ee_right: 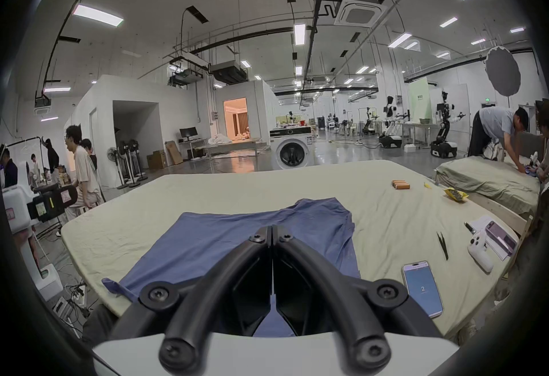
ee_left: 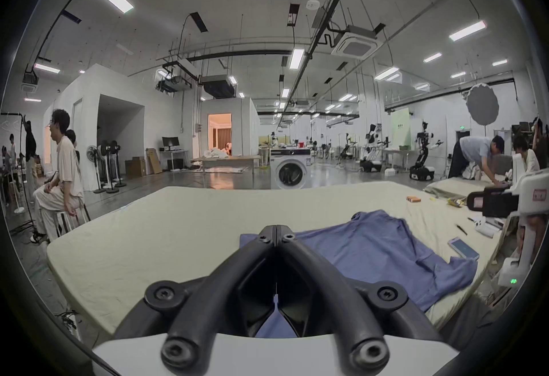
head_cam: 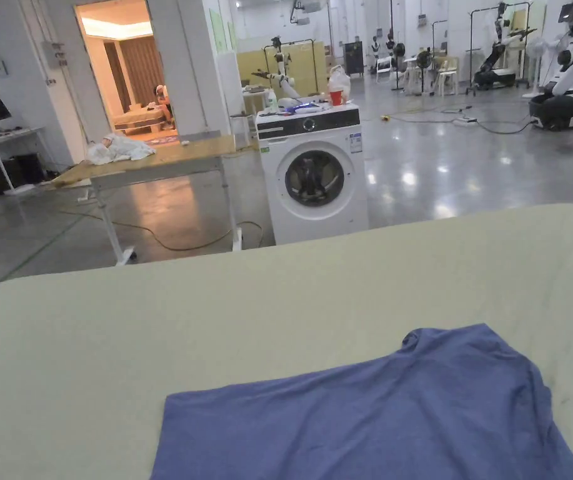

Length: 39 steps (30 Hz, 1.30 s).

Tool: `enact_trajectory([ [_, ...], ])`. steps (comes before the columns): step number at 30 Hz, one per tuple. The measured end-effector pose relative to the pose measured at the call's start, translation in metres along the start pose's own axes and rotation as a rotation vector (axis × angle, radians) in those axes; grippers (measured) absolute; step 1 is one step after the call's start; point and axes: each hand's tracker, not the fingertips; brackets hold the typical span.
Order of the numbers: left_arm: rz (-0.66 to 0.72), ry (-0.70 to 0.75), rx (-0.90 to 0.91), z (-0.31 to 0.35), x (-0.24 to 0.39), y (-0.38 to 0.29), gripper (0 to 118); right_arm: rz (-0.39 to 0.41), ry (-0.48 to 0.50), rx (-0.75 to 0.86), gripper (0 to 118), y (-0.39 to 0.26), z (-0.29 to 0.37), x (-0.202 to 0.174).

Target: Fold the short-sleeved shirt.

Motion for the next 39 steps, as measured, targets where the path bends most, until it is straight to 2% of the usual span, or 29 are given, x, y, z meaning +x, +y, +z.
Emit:
enact_trajectory([
  [3,0.025,-0.058,-0.129,-0.012,-0.017,-0.019,0,-0.008,-0.002,-0.011,0,-0.007,0.0,0.005],
  [5,0.099,-0.065,-0.248,-0.022,-0.033,-0.046,1,-0.04,0.004,-0.034,0,-0.013,-0.002,0.008],
  [7,0.138,-0.048,-0.339,-0.03,-0.045,-0.07,22,-0.053,0.001,-0.049,0,-0.017,-0.001,0.012],
  [8,0.153,-0.032,-0.373,-0.032,-0.05,-0.081,41,-0.054,0.0,-0.054,0,-0.019,0.0,0.013],
  [9,0.167,-0.019,-0.422,-0.035,-0.056,-0.09,54,-0.052,-0.008,-0.061,0,-0.021,0.001,0.014],
  [10,0.174,-0.016,-0.484,-0.038,-0.061,-0.099,61,-0.052,-0.016,-0.068,0,-0.023,0.002,0.016],
  [13,0.169,0.009,-0.558,-0.046,-0.066,-0.121,64,-0.068,-0.033,-0.087,0,-0.026,0.004,0.021],
  [17,0.197,-0.003,-0.617,-0.064,-0.071,-0.138,64,-0.092,-0.055,-0.099,0,-0.028,0.009,0.031],
  [22,0.158,-0.019,-0.704,-0.083,-0.066,-0.153,60,-0.099,-0.121,-0.126,0,-0.036,0.021,0.046],
  [24,0.153,-0.014,-0.717,-0.086,-0.064,-0.153,50,-0.109,-0.146,-0.141,0,-0.038,0.026,0.05],
  [25,0.147,-0.013,-0.717,-0.085,-0.062,-0.152,40,-0.117,-0.158,-0.147,0,-0.04,0.029,0.054],
  [26,0.146,-0.013,-0.715,-0.085,-0.063,-0.15,17,-0.123,-0.17,-0.151,0,-0.043,0.031,0.058],
  [27,0.15,-0.015,-0.717,-0.087,-0.064,-0.149,5,-0.127,-0.182,-0.156,0,-0.045,0.034,0.061],
  [28,0.216,-0.065,-0.719,-0.088,-0.063,-0.149,4,-0.128,-0.197,-0.165,0,-0.047,0.035,0.065],
  [29,0.233,-0.052,-0.731,-0.089,-0.06,-0.15,4,-0.116,-0.224,-0.184,0,-0.049,0.037,0.069],
  [30,0.21,-0.033,-0.756,-0.092,-0.055,-0.154,4,-0.104,-0.275,-0.222,6,-0.051,0.036,0.073],
  [31,0.17,-0.031,-0.761,-0.093,-0.051,-0.155,4,-0.098,-0.301,-0.274,29,-0.054,0.034,0.077],
  [33,0.126,-0.03,-0.768,-0.095,-0.047,-0.153,4,-0.09,-0.365,-0.306,43,-0.068,0.031,0.091],
  [34,0.126,-0.028,-0.772,-0.096,-0.046,-0.152,4,-0.116,-0.367,-0.339,49,-0.076,0.028,0.1],
  [35,0.122,-0.027,-0.775,-0.096,-0.046,-0.152,4,-0.151,-0.356,-0.385,65,-0.084,0.025,0.107],
  [36,0.122,-0.026,-0.777,-0.096,-0.046,-0.153,4,-0.181,-0.348,-0.408,70,-0.092,0.022,0.113],
  [39,0.137,-0.021,-0.772,-0.094,-0.051,-0.157,4,-0.212,-0.355,-0.444,69,-0.114,0.013,0.121],
])
